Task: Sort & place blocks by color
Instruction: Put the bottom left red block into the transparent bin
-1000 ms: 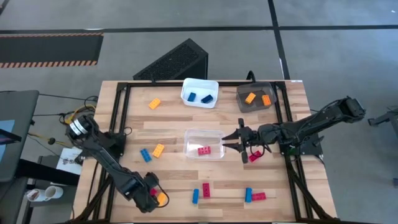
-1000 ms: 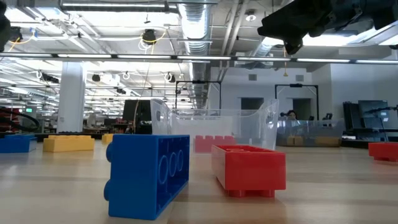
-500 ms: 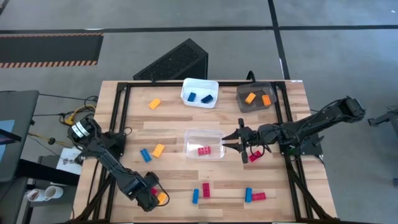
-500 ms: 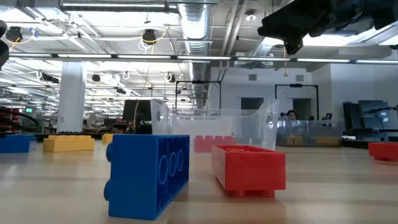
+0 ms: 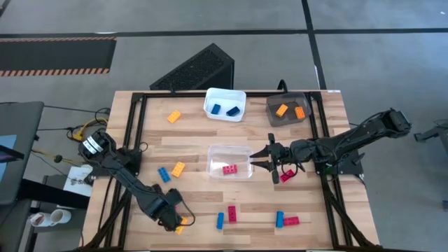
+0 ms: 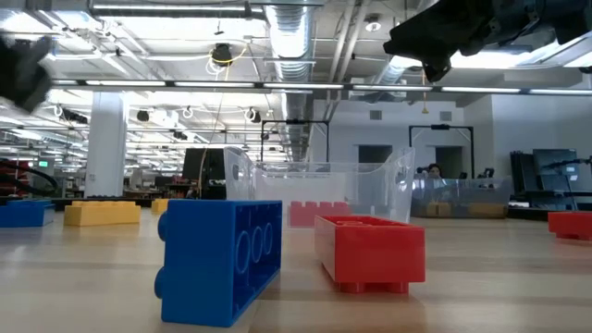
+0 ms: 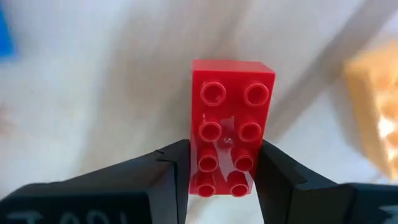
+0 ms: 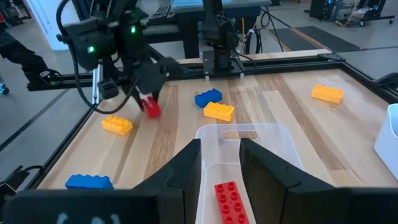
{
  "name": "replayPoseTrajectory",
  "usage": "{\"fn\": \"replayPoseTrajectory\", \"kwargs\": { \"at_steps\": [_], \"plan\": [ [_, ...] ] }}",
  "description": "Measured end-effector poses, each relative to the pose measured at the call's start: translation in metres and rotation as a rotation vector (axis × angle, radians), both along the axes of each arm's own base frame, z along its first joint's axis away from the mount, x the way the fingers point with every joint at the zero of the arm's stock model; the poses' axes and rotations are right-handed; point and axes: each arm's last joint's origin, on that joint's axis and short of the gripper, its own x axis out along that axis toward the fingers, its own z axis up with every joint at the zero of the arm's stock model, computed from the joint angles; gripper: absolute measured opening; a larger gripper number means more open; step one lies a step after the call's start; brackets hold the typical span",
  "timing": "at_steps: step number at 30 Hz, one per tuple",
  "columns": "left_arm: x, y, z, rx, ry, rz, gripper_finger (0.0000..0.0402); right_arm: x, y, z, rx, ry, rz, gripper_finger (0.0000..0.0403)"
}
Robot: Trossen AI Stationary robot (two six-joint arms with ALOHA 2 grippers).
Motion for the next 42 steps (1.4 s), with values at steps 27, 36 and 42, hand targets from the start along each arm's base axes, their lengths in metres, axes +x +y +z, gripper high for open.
{"fn": "replayPoseTrajectory", "kwargs": {
  "at_steps": [27,36,42],
  "plan": [
    [0.087,0.108,0.099,0.426,-1.346,-0.381,0.0108,-0.001,0.000,-0.004,-0.026,0.036,0.004,0.0134],
    [0.115,0.150,0.041,0.373,-1.257,-0.275,0.0109,-0.001,-0.002,-0.007,-0.036,0.075,-0.004,0.0134],
    [0.128,0.157,0.010,0.369,-1.204,-0.246,0.0120,-0.001,-0.006,-0.008,-0.036,0.078,-0.022,0.0134]
  ]
}}
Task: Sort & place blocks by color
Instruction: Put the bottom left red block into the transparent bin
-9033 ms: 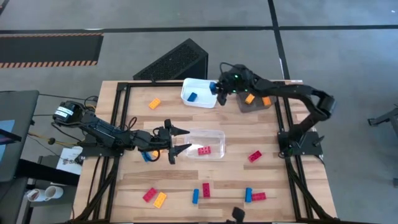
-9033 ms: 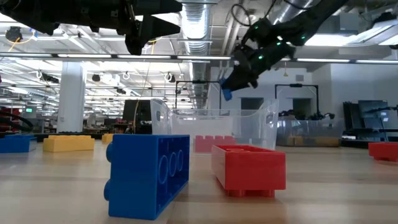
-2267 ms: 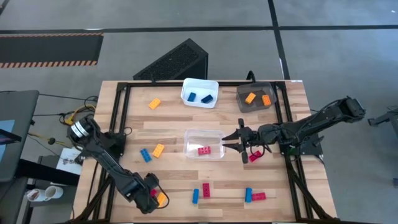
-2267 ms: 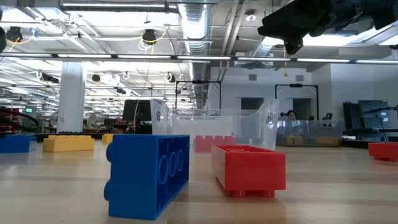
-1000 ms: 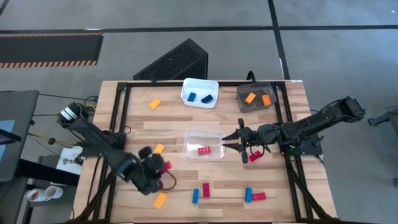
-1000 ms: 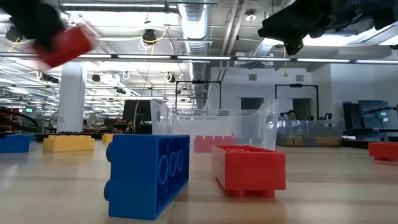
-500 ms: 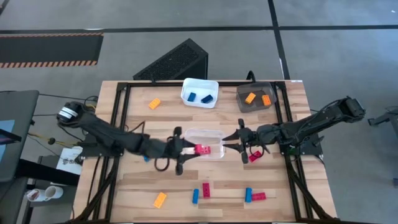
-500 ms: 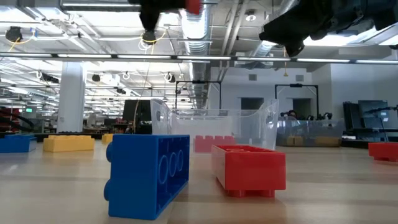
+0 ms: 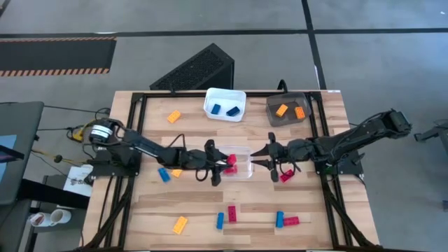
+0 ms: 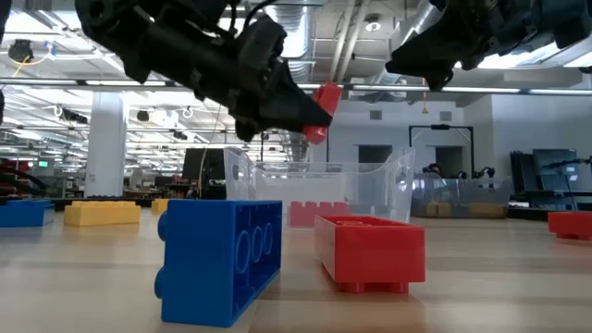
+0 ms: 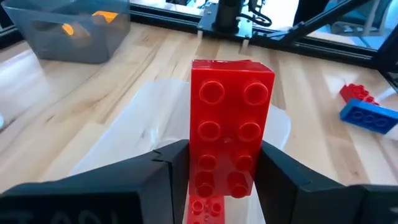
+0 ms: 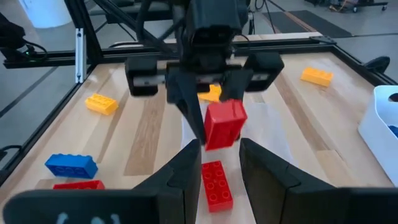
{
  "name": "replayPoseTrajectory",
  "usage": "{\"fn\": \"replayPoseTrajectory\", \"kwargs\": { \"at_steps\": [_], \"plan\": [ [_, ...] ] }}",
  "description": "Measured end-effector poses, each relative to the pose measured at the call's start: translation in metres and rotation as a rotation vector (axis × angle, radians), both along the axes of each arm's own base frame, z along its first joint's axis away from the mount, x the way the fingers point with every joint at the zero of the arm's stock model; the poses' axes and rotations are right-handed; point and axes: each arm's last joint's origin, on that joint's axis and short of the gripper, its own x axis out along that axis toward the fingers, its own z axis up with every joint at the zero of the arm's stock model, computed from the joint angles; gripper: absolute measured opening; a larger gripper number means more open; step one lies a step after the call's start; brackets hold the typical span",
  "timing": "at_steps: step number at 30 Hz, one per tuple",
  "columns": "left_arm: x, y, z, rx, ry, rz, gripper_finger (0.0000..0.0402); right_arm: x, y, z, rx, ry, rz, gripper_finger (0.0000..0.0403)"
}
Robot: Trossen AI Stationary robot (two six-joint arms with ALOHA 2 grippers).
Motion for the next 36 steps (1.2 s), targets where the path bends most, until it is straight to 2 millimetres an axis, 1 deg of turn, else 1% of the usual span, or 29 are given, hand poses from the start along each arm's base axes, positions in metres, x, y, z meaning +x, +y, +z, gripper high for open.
{"fn": "replayPoseTrajectory", "kwargs": {
  "at_steps": [3,9,14,19,23,36],
  "plan": [
    [0.003,0.001,-0.007,-0.003,0.000,0.007,0.0125,0.000,-0.001,0.000,0.000,-0.001,-0.006,0.0134],
    [0.000,0.001,-0.013,-0.016,0.067,0.015,0.0123,0.000,-0.001,0.000,0.000,-0.002,-0.005,0.0134],
    [-0.003,0.001,-0.018,-0.042,0.118,0.043,0.0134,0.000,-0.001,0.000,0.000,-0.002,-0.005,0.0134],
    [-0.003,0.001,-0.019,-0.065,0.127,0.063,0.0148,0.000,-0.001,0.000,0.000,-0.002,-0.005,0.0134],
    [-0.003,0.000,-0.018,-0.079,0.122,0.036,0.0157,0.000,-0.001,0.000,0.000,-0.001,-0.005,0.0134],
    [-0.003,-0.001,-0.019,-0.108,0.124,0.022,0.0161,0.000,-0.001,0.000,-0.002,0.005,-0.005,0.0134]
  ]
}}
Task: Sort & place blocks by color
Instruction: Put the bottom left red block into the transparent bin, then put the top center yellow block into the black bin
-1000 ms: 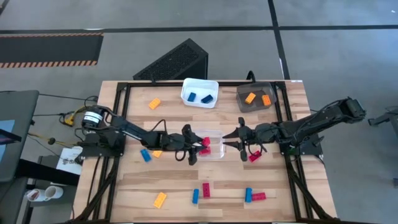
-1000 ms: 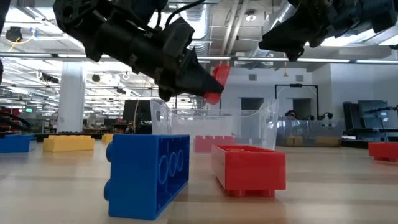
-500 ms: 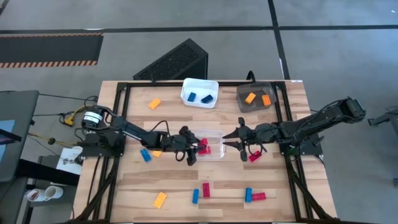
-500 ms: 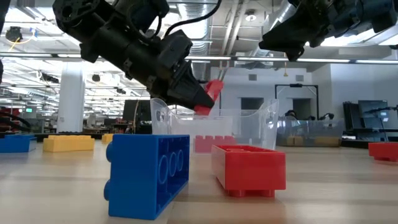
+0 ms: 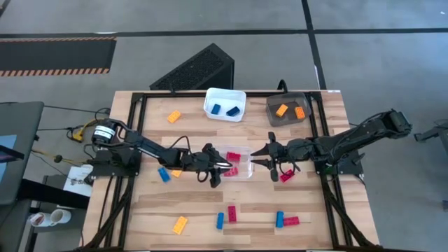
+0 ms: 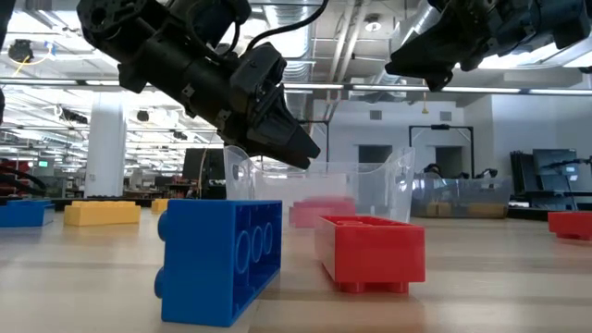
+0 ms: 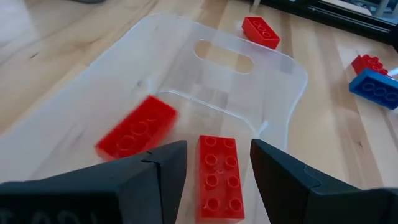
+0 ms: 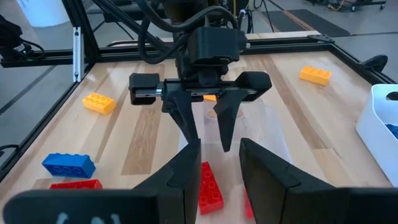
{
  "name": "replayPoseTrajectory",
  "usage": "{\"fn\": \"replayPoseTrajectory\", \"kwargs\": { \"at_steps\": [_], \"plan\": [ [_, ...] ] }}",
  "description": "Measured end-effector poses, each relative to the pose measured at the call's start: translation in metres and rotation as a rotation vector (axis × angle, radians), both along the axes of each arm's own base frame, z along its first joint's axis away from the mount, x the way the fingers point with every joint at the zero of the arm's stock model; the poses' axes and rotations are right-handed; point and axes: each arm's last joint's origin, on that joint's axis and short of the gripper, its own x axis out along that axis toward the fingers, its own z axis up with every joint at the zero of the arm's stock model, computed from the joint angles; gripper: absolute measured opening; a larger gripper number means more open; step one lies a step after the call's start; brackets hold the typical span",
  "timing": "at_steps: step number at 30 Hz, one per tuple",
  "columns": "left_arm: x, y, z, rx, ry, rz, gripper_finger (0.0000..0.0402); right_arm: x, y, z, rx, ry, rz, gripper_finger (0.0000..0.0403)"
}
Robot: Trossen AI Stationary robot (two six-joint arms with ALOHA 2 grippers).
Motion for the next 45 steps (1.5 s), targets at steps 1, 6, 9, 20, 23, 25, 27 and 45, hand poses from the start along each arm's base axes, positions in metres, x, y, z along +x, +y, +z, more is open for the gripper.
{"fn": "replayPoseTrajectory", "kwargs": {
  "at_steps": [1,6,9,20,23,25,27,45],
  "plan": [
    [0.000,0.000,0.000,0.000,-0.004,0.001,0.0161,0.000,0.000,0.000,0.000,0.000,0.000,0.0134],
    [0.001,0.000,0.002,0.000,-0.027,0.008,0.0159,0.000,0.000,-0.001,-0.003,0.008,0.000,0.0134],
    [0.001,0.000,0.002,-0.001,-0.028,0.007,0.0156,0.000,0.000,-0.002,-0.004,0.016,0.000,0.0134],
    [-0.014,-0.013,0.056,0.057,-0.179,-0.075,0.0076,-0.001,0.000,-0.004,-0.009,0.045,0.000,0.0134],
    [-0.024,-0.022,0.070,0.097,-0.201,-0.078,0.0039,-0.002,0.000,-0.005,-0.011,0.054,0.000,0.0134],
    [-0.030,-0.029,0.075,0.132,-0.201,-0.066,0.0014,-0.001,0.000,-0.005,-0.010,0.052,0.000,0.0134],
    [-0.037,-0.036,0.079,0.170,-0.195,-0.051,0.0005,-0.001,0.000,-0.005,-0.010,0.052,0.000,0.0134],
    [-0.105,-0.037,0.093,0.138,0.085,0.173,0.0015,-0.001,0.000,-0.004,0.006,0.044,-0.005,0.0134]
  ]
}}
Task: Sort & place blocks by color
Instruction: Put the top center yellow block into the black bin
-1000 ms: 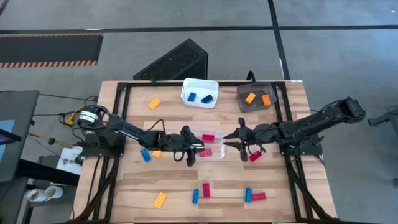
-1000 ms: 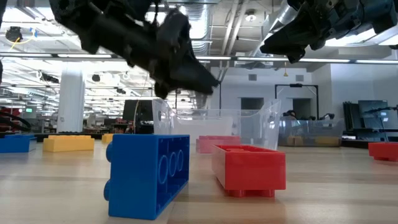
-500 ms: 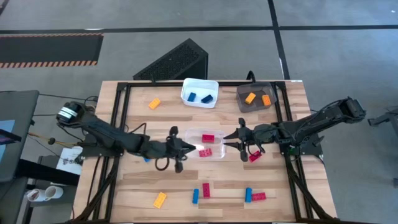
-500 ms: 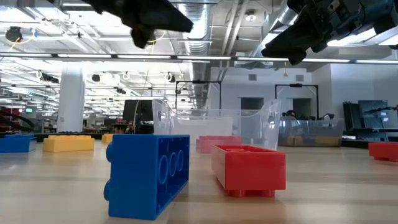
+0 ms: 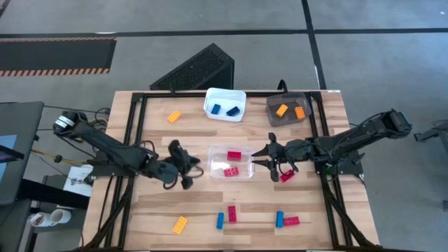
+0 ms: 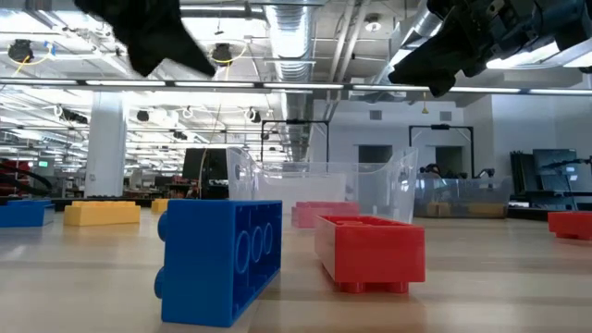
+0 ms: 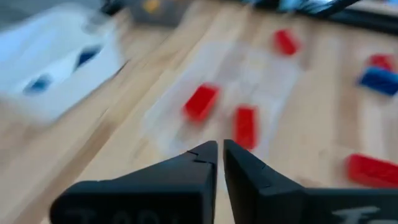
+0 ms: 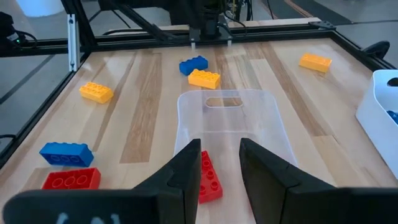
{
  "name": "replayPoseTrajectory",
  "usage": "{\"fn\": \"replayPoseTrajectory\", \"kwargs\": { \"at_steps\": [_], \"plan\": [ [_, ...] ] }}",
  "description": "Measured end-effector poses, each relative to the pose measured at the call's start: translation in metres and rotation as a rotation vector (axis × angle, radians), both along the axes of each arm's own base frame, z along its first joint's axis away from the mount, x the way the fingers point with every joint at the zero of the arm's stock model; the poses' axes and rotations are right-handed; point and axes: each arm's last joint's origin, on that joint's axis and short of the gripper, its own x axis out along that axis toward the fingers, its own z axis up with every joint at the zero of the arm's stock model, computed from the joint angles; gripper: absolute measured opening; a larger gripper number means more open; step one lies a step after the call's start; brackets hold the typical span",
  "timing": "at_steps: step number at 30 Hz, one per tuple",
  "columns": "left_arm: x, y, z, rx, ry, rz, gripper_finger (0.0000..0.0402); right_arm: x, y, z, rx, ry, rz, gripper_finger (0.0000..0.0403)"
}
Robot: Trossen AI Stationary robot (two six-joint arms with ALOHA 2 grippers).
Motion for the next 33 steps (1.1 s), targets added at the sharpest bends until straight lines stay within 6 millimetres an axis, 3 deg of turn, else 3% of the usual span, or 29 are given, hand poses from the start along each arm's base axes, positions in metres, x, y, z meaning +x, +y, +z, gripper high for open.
{"fn": "replayPoseTrajectory", "kwargs": {
  "at_steps": [5,11,16,22,28,33],
  "plan": [
    [-0.009,0.011,-0.004,-0.064,0.069,0.092,0.0070,0.001,0.000,0.003,0.007,-0.028,0.000,0.0134],
    [-0.005,0.012,-0.004,0.047,0.031,0.151,0.0147,0.001,0.000,0.003,0.008,-0.025,-0.001,0.0134],
    [-0.012,0.017,-0.007,0.099,0.053,0.245,0.0189,-0.002,0.000,0.018,-0.001,0.018,-0.001,0.0134],
    [-0.021,0.033,-0.018,0.124,0.159,0.339,0.0202,-0.002,0.000,0.038,-0.007,0.045,-0.001,0.0134],
    [-0.030,0.070,-0.026,-0.002,0.367,0.462,0.0202,0.001,0.001,0.040,-0.009,0.037,0.001,0.0134],
    [-0.028,0.103,-0.026,-0.057,0.462,0.460,0.0202,0.003,0.000,0.039,-0.032,0.038,-0.021,0.0134]
  ]
}}
